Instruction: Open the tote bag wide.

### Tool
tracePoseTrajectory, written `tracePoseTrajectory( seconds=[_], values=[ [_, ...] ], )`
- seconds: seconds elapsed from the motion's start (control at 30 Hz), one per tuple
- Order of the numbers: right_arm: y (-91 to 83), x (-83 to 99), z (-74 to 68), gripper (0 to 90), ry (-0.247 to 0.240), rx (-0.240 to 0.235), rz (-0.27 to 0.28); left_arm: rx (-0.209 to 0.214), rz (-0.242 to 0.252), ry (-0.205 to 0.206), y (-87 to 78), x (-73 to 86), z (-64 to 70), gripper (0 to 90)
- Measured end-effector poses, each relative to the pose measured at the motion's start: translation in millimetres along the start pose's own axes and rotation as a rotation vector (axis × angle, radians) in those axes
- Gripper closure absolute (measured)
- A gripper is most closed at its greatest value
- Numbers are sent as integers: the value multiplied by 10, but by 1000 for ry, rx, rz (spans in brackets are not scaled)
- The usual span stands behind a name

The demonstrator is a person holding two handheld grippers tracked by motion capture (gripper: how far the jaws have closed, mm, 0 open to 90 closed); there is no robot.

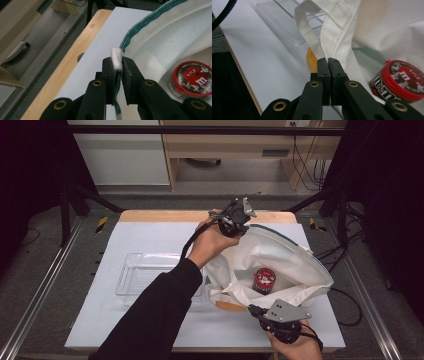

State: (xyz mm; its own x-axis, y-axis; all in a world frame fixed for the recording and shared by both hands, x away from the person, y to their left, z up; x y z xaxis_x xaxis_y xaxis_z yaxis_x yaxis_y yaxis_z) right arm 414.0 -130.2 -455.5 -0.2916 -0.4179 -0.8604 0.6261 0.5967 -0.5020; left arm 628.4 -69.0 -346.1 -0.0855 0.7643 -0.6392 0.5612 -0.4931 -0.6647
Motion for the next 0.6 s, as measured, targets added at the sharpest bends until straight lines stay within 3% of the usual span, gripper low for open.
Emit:
tracePoseTrajectory(
  seconds=[0.23,0.6],
  values=[
    [39,68,-77,891,1,-19,-8,-27,-5,-9,62,23,-74,810],
    [115,160,-143,891,-6,-51,-45,-41,-11,-3,113,82,-76,810]
  ],
)
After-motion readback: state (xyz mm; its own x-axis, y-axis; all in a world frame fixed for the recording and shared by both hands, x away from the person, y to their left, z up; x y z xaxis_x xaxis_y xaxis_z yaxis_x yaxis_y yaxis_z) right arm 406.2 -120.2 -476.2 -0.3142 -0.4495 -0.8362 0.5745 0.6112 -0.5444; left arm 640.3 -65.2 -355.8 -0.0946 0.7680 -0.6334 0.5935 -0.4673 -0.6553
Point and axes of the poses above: each handheld gripper's, and its own axes: y roughly forward along the jaws, x roughly out of its underside, z roughly to its right, the point moved 9 cm from there along y, roughly forward along the jaws, and after that the axes turned 4 degrees about y, right-handed, at the moved point
